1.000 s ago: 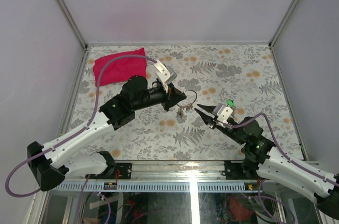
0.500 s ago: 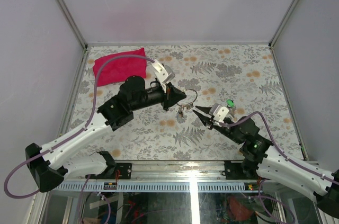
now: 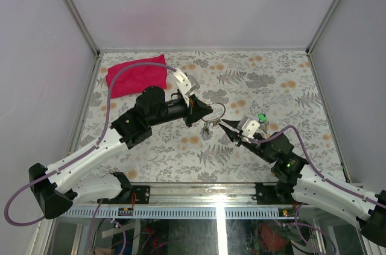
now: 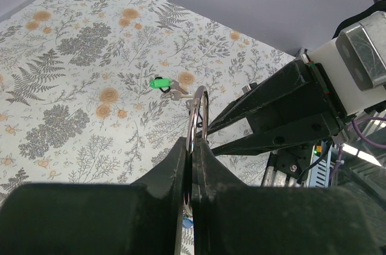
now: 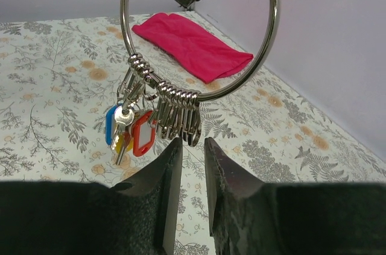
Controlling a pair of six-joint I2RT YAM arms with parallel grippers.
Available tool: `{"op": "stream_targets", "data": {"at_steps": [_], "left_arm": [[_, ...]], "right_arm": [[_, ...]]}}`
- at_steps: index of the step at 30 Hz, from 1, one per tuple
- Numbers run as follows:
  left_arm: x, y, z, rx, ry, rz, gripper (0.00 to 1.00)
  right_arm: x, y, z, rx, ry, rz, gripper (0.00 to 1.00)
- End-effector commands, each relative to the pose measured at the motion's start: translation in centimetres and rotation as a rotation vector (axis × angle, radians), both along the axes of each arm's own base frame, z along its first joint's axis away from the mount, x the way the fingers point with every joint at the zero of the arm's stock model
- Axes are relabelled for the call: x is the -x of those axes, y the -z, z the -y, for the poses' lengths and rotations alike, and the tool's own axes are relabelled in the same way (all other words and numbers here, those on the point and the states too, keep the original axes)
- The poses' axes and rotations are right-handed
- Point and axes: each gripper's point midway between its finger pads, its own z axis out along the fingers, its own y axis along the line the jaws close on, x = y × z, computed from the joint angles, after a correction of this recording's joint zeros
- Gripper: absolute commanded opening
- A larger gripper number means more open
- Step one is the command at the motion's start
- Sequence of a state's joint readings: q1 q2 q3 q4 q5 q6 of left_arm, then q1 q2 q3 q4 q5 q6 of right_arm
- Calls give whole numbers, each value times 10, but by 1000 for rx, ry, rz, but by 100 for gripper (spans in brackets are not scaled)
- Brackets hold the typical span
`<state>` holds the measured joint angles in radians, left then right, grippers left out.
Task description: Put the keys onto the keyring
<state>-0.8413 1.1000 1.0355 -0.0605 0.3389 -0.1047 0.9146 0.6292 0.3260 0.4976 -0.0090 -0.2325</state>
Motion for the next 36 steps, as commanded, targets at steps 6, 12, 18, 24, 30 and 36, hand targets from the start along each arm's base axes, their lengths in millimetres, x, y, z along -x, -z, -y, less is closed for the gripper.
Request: {"op": "stream_targets", "data": {"at_steps": [6, 12, 18, 24, 30, 36], "left_arm": [[1, -39, 0, 101, 10, 75, 0], [2, -39, 2, 101, 17, 74, 0], [2, -37, 3, 101, 25, 67, 0], [3, -38, 3, 105, 26, 65, 0], [2, -36, 5, 102, 28, 62, 0], [1, -35, 6, 99, 27, 62, 0]], "right_arm": [[-5, -28, 6, -83, 45, 58, 26], [-8, -29, 10, -83, 74, 59, 24], [-9, -31, 11, -95, 81, 61, 23], [-10, -36, 11, -109, 84, 72, 24], [-11, -36, 11, -102, 89, 80, 27], [-11, -36, 17, -93, 111, 85, 26]]}}
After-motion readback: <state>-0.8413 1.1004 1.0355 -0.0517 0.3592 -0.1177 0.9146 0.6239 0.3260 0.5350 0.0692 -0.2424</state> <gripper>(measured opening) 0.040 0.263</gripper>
